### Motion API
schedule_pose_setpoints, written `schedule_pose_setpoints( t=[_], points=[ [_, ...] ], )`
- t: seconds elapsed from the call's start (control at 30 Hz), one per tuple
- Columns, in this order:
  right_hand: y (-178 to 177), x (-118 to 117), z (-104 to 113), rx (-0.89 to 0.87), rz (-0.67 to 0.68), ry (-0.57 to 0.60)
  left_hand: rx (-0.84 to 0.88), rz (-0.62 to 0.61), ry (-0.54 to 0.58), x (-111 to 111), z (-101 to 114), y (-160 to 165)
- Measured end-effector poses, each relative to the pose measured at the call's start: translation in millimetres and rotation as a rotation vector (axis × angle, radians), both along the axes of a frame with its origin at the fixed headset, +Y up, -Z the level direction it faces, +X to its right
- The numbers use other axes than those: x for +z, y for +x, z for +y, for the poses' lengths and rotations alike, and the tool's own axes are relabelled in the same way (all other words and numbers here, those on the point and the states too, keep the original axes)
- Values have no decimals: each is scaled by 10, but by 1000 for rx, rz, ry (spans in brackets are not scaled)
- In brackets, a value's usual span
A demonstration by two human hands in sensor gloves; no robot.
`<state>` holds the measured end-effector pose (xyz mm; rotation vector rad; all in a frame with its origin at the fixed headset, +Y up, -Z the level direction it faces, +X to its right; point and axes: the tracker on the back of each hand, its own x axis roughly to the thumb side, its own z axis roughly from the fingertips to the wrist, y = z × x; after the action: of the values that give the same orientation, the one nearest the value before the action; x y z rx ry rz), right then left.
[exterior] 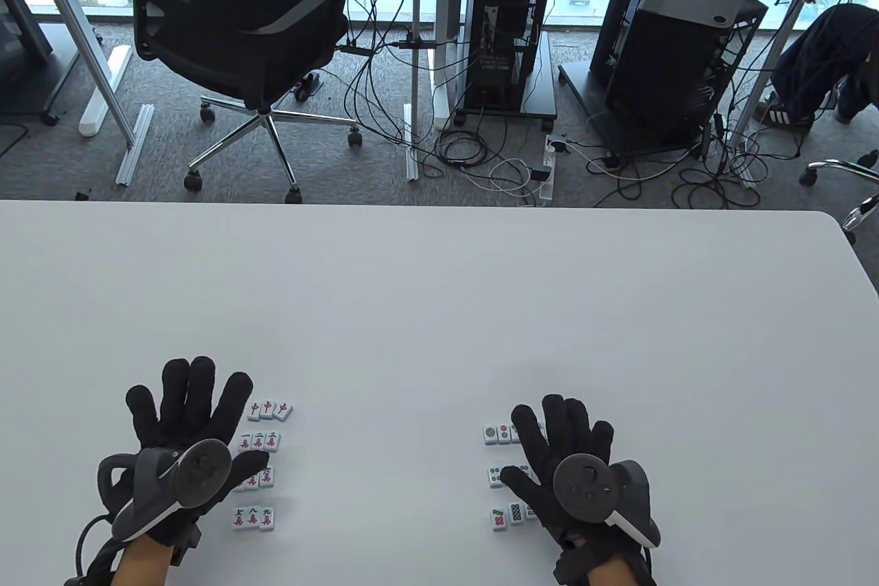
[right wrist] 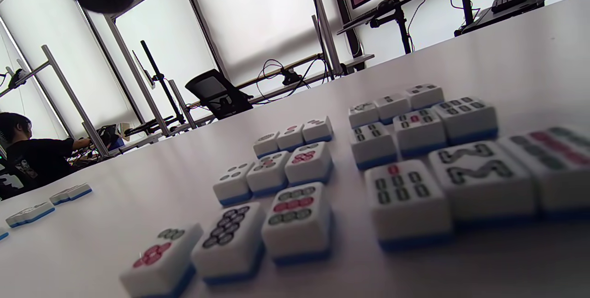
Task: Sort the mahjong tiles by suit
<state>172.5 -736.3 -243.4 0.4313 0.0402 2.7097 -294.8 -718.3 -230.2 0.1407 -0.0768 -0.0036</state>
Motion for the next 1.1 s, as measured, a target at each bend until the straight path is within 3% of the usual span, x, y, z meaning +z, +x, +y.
schedule_pose_setpoints(
  t=[0.33,0.43,0.6,0.73,0.8,0.97,1.1],
  points=[
    [-68,-6,14,96,-17,34,54,-23,22,26,58,-22],
    [-80,-47,122,134,-29,64,81,-30,30,33,84,-26],
    [-243,-265,495,331,-17,171,122,-42,60,61,151,-37],
    [-488,-465,635,441,-17,168,152,-46,66,76,177,-60],
    [-612,-548,595,484,-14,147,167,-49,67,81,186,-67],
    [-846,-757,174,670,23,-37,190,-65,74,99,214,-64],
    [-935,-824,-81,743,57,-106,192,-64,72,102,217,-64]
  ],
)
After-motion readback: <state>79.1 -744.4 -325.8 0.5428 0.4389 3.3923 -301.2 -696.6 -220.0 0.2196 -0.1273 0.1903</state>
